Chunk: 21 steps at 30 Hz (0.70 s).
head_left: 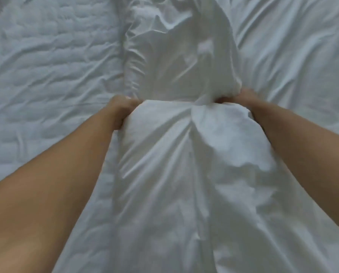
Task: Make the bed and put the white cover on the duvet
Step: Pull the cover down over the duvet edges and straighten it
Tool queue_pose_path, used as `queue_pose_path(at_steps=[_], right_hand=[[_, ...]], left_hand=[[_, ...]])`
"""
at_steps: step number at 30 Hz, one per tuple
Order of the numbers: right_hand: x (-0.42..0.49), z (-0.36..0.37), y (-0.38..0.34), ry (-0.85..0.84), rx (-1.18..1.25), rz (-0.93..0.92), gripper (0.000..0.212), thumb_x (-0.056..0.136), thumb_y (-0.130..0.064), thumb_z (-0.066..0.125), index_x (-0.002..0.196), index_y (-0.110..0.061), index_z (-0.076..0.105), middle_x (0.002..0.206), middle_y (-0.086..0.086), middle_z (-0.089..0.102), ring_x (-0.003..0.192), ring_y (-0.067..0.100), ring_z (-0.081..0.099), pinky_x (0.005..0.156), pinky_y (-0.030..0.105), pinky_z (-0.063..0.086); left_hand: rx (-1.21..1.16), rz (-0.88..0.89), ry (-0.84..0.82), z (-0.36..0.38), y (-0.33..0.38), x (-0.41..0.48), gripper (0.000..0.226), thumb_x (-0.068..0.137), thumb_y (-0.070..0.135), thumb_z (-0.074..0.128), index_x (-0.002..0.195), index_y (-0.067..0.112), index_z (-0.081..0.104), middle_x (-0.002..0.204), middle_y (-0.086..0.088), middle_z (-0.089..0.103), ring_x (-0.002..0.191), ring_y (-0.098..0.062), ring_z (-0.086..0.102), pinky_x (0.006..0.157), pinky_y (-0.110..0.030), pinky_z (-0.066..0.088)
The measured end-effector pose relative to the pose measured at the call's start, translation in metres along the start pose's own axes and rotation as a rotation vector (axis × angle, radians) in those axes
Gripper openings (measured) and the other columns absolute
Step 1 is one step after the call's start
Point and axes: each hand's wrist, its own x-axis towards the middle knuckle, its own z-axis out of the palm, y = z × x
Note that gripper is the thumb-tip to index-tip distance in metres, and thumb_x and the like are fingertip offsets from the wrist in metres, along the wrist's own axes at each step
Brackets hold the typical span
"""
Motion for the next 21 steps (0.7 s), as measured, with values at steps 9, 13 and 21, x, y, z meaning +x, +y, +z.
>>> queue_pose_path(at_steps=[9,13,21], right_hand=[[-0.197,0.030,0.089,-0.167,0.101,0.131,0.099,0.058,-0.062,0.089,0.139,-0.018,0.052,0.124,-0.005,0.064,0.111,0.016,0.064,0.094,0.033,0.052],[-0.226,0.035,0.136,0.040,0.171,0.161,0.049,0.079,-0.050,0.079,0.111,-0.014,0.074,0.110,0.010,0.074,0.103,0.026,0.068,0.078,0.035,0.050],[-0.412,0.046,0.236,-0.487,0.271,0.263,0.059,0.065,-0.055,0.090,0.117,-0.035,0.068,0.107,-0.016,0.074,0.089,0.003,0.072,0.065,0.016,0.052]], left_hand=[[0.091,-0.011,-0.117,0.037,-0.125,-0.183,0.062,0.055,0.033,0.099,0.109,0.013,0.075,0.101,-0.003,0.078,0.098,-0.024,0.074,0.088,-0.041,0.061],[0.183,0.018,0.173,0.034,-0.148,-0.204,0.077,0.046,0.050,0.090,0.114,0.017,0.074,0.105,-0.002,0.076,0.098,-0.023,0.071,0.087,-0.041,0.059],[0.054,-0.318,-0.388,0.041,-0.308,-0.348,0.050,0.068,0.021,0.095,0.111,0.014,0.071,0.100,-0.004,0.079,0.087,-0.019,0.076,0.073,-0.032,0.062]])
